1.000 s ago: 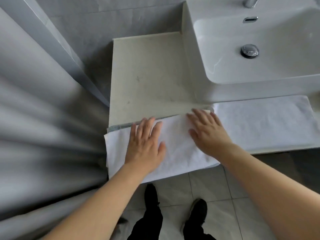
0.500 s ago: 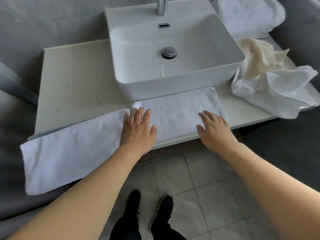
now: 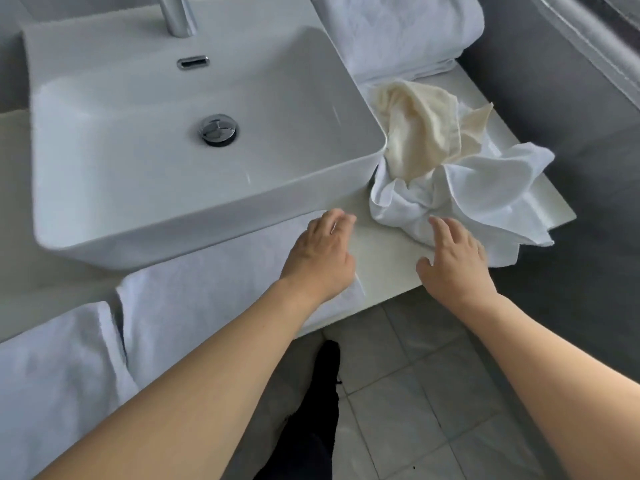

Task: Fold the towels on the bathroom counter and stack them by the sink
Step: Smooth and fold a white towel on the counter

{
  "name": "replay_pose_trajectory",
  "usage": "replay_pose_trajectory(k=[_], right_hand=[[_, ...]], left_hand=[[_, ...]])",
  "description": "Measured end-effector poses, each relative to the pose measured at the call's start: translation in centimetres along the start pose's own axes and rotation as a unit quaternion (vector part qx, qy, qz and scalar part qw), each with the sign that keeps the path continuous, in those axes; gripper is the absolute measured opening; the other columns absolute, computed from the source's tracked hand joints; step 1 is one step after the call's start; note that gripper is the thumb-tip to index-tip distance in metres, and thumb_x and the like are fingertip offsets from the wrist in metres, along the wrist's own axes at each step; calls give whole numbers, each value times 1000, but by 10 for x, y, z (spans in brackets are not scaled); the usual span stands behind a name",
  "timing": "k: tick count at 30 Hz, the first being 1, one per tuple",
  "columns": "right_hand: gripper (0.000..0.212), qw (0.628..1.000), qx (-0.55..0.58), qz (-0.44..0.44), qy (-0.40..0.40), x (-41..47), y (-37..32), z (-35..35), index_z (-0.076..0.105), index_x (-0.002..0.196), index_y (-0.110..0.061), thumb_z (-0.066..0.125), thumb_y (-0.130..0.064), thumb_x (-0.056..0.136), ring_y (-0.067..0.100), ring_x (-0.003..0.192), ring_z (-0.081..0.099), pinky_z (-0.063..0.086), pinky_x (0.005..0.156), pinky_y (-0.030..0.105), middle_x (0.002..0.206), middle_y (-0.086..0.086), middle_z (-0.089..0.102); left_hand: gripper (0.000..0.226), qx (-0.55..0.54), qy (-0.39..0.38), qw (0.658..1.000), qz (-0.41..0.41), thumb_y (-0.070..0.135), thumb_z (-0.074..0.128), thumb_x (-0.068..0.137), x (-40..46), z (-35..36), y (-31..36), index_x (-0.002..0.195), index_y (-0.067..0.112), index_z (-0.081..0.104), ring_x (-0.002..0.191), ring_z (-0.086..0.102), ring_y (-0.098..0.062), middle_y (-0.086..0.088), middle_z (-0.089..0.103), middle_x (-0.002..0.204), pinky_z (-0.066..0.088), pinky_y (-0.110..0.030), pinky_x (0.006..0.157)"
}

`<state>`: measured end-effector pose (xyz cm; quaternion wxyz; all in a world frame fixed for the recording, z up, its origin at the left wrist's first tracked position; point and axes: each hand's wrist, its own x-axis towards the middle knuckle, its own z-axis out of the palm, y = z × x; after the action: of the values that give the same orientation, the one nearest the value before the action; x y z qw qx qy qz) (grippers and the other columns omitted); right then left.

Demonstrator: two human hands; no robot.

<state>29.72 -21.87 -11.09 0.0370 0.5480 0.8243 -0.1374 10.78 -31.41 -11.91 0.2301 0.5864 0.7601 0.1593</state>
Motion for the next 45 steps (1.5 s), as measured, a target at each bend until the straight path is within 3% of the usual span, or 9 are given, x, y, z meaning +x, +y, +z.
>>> replay_pose_trajectory(k=[5, 9, 13, 16, 19, 26, 30, 35, 45], right_hand=[[101, 991, -90, 74, -60, 77, 55, -8, -17, 150, -28, 58, -31, 83, 29, 146, -10, -6, 118, 55, 156, 5, -11], [102, 985, -103, 83, -114, 117, 86, -8, -6, 150, -29, 63, -54, 78, 30, 145, -22, -12, 113, 61, 157, 8, -20], [80, 991, -110, 11, -70, 139, 101, -12, 29, 132, -27, 59, -68, 70, 32, 138, 11, 8, 114, 63, 146, 8, 20], [65, 993, -105, -49, -17, 140, 105, -19, 48, 118, -24, 60, -68, 73, 28, 122, 34, 34, 98, 49, 123, 0, 47], [42, 994, -18, -111, 8, 129, 101, -28, 63, 98, -19, 61, -57, 80, 24, 107, 49, 39, 84, 40, 102, -5, 62], [25, 958, 244, -148, 16, 107, 93, -36, 63, 89, -14, 61, -38, 83, 12, 86, 53, 46, 67, 36, 90, -3, 62], [74, 946, 162, -275, -52, 102, 80, -23, 51, 136, -12, 84, -22, 71, 23, 118, 43, 37, 94, 36, 130, 13, 45], [16, 948, 23, -309, -77, 91, 31, -17, 55, 83, -18, 65, -27, 73, 28, 104, 51, 30, 83, 25, 87, -9, 53], [15, 918, 309, -249, -13, -25, -179, -40, 39, 57, -26, 53, -26, 63, 13, 51, 43, 34, 50, 28, 50, -7, 45]], left_hand=[[69, 68, -26, 997, -4, 20, 55, 87, 94, 40, 37, 149, 21, 26, 133, 28, -29, -3, 20, 154, 35, -39, 104], [53, 109, -11, 992, -58, 39, 64, 82, 126, 65, 54, 130, 28, 45, 121, 28, -31, -6, 28, 141, 32, -39, 99], [34, 65, -1, 998, -20, 40, 63, 81, 138, 71, 63, 109, 21, 64, 120, 35, -35, 0, 43, 140, 29, -36, 102], [23, -81, 3, 994, -77, 38, 65, 75, 130, 66, 77, 63, 23, 50, 91, 53, -32, -1, 61, 91, 33, -31, 72], [26, -337, 20, 922, -187, 33, 58, 58, 116, 52, 85, 44, 22, 39, 53, 36, -14, 11, 37, 49, 24, -26, 48], [36, -584, 69, 764, -266, 13, 48, 56, 56, 25, 60, 78, -15, 45, 77, 42, -24, -10, 42, 82, 33, -34, 67], [48, -622, 118, 722, -277, 14, 47, 58, 26, 7, 45, 101, -4, 59, 88, 50, -25, -11, 48, 96, 38, -34, 71], [44, -684, 146, 663, -267, 13, 45, 56, -9, -18, 26, 100, 10, 52, 82, 41, -27, -11, 42, 90, 35, -32, 65], [50, -790, 143, 591, -74, 8, 29, 79, -128, -119, -102, 82, 15, 78, 73, 70, -17, -2, 72, 79, 55, -27, 61]])
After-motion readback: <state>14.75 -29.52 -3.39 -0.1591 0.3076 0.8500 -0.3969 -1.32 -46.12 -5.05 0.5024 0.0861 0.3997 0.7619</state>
